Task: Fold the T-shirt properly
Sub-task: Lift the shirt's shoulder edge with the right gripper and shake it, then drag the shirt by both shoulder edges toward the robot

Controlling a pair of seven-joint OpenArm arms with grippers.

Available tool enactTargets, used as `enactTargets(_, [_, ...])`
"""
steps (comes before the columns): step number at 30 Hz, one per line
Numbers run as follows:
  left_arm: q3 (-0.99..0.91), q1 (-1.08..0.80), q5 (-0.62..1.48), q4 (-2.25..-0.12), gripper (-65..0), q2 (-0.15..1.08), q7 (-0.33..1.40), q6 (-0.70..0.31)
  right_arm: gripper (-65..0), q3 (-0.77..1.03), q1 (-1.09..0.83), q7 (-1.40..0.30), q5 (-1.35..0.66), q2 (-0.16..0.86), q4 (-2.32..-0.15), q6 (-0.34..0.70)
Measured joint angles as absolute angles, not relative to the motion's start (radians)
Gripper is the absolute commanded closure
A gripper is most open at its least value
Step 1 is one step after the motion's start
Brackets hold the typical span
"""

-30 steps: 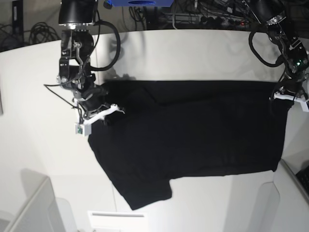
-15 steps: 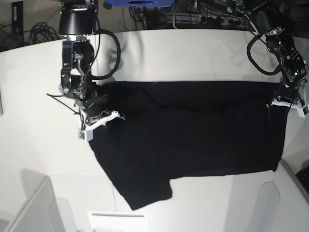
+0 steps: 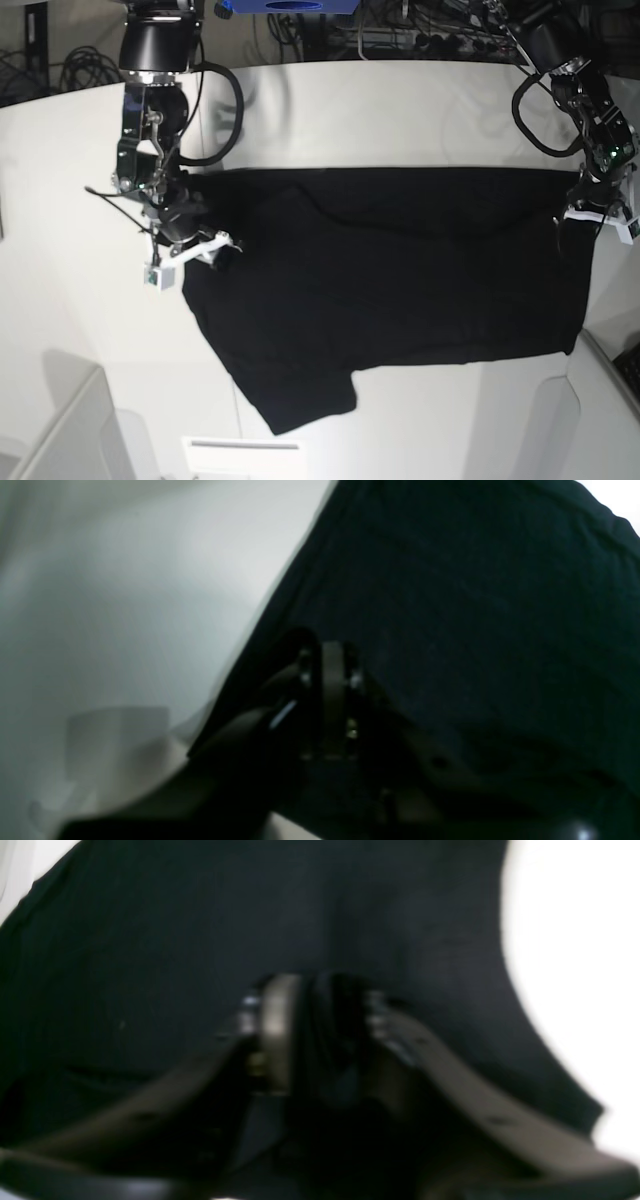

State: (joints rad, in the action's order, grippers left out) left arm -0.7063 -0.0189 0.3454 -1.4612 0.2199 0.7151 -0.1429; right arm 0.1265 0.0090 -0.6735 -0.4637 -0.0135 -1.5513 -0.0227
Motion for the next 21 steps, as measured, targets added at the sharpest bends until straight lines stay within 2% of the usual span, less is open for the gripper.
enactTargets(2, [-0.706,-0.020,0.345,-1.463,-33.2,0.219,0.715,-0.144,-31.1,0.139,-0.008,-0.674,-0.464,-0.011,-1.577,-0.023])
enactTargets(3, [-0.706,-0.020,0.345,-1.463,-38.2,0.219,0.715,-0.147,-31.1,0.146,-0.019,-0.674,-0.463,-0.012,-1.597,-0.023])
enactTargets(5, [-0.707,-0.020,0.351,-1.464,-46.1,0.220,0.715,-0.146,-31.1,0.158,-0.047,-0.677,-0.463,-0.015,-1.650,-0.023])
enactTargets(6, [-0.711,-0.021,0.351,-1.465,-47.6,0.220,0.715,-0.146,-31.1,0.160,-0.058,-0.678,-0.465,-0.016,-1.679,-0.029])
enactTargets(7, [-0.723,-0.024,0.352,-1.475,-48.1,0.216,0.716,-0.147,-31.1,0.163,-0.077,-0.674,-0.465,-0.017,-1.719,-0.031])
enactTargets(11, [-0.838,-0.063,0.364,-1.566,-47.9,0.208,0.707,-0.154,-31.5,0.163,-0.176,-0.662,-0.465,-0.014,-1.872,-0.165])
enactTargets(14, [-0.876,-0.113,0.346,-1.618,-47.9,0.192,0.706,-0.139,-31.8,0.163,-0.254,-0.672,-0.471,-0.017,-1.948,-0.203])
enactTargets(17, [-0.905,-0.163,0.363,-1.641,-47.9,0.148,0.708,-0.160,-32.1,0.168,-0.319,-0.659,-0.470,-0.069,-1.985,-0.214])
enactTargets(21, [-1.019,-0.186,0.361,-1.634,-47.9,0.110,0.714,-0.278,-33.8,0.176,-0.406,-0.670,-0.472,-0.125,-1.982,-0.218])
